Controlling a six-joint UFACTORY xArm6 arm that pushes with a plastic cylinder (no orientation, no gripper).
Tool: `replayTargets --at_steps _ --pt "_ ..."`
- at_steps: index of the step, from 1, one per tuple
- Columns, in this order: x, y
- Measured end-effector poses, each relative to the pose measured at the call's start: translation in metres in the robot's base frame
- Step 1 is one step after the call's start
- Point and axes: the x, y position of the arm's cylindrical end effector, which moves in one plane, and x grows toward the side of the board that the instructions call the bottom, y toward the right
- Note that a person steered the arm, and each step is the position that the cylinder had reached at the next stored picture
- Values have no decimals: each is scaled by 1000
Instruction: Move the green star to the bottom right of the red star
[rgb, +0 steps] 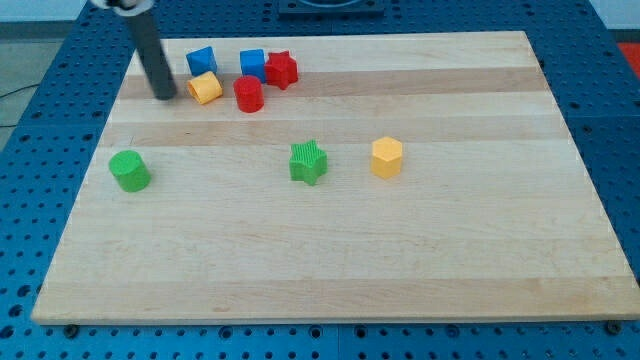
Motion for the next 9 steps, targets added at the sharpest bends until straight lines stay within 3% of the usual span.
replayTargets --at_steps 1,2,3,4,5,6,7,9 --pt "86 63" --pt "135 156" --pt "158 201" --pt "144 238" --pt "87 246" --pt "132 247" --pt "148 219" --pt "75 222"
